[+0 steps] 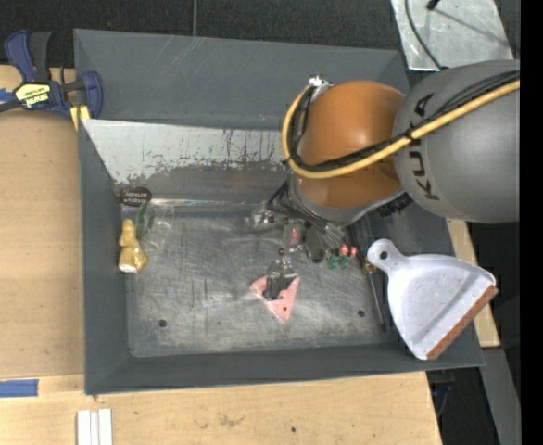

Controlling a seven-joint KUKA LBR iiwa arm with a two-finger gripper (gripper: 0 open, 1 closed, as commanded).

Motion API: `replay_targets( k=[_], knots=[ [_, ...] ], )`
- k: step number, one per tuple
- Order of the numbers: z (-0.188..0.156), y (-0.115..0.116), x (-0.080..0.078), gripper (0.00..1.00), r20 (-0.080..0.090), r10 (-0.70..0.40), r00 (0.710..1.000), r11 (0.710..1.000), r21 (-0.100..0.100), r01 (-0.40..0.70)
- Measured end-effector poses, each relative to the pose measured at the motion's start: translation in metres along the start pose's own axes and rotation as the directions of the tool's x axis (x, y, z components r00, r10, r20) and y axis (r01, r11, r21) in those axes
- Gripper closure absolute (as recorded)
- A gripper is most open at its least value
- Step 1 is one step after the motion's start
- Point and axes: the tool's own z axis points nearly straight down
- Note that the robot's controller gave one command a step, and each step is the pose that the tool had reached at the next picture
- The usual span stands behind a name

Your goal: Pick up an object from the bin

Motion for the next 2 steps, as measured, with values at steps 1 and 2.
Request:
replay_targets(
  k=[1, 2],
  knots=[
    [-0.001, -0.032, -0.002, 0.00, 0.013, -0.003, 1.000, 1.000, -0.006, 0.003],
    [0.088, -0.055, 0.001, 1.00, 0.021, -0.073, 0.997, 0.997, -0.001, 0.073]
  ],
)
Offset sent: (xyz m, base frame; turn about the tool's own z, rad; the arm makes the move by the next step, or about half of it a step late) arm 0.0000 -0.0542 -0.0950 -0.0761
